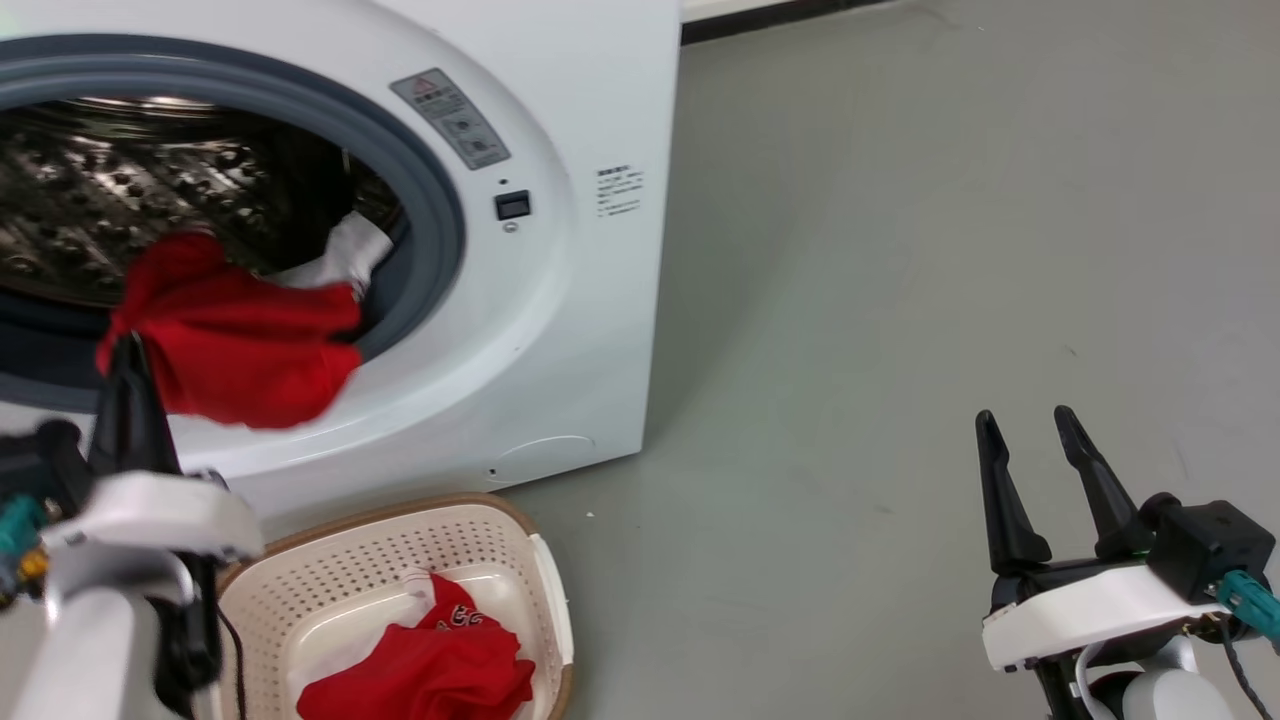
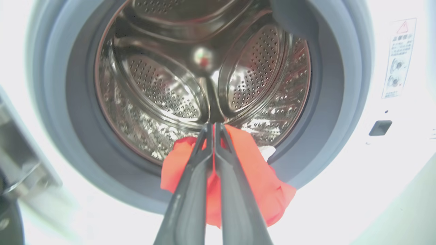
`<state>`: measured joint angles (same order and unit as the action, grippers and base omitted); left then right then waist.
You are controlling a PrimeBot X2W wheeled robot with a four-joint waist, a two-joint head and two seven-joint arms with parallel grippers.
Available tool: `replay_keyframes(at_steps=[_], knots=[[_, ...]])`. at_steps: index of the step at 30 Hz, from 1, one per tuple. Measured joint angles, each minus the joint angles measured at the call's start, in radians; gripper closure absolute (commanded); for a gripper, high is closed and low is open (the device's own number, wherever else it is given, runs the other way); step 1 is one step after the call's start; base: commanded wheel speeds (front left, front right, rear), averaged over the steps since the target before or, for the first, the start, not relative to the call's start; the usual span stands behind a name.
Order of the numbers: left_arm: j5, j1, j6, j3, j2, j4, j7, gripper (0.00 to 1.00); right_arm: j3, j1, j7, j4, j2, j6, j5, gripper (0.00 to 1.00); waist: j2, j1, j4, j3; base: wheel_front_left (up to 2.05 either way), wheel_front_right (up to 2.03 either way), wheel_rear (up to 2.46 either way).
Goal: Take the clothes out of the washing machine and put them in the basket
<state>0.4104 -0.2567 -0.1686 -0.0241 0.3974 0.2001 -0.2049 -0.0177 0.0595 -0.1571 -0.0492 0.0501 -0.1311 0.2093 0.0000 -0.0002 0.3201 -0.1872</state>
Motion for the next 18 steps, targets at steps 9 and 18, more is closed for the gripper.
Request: replay_keyframes(at_steps=[9, 18], knots=[[0.029, 0.227, -0.037, -0.062, -0.118, -0.031, 0.01, 1.0, -0.002, -0.024, 0.044, 0.058, 0.0, 0.0, -0.016, 0.0, 0.0, 0.0001, -0.056, 0.013, 0.0, 0.0, 0.0], [0.071, 0.255, 0.022, -0.114, -0.207, 0.193, -0.024, 1.0, 0.004, -0.023, 0.057, 0.091, 0.0, 0.0, -0.017, 0.0, 0.0, 0.0002, -0.064, -0.043, 0.0, 0.0, 0.0]])
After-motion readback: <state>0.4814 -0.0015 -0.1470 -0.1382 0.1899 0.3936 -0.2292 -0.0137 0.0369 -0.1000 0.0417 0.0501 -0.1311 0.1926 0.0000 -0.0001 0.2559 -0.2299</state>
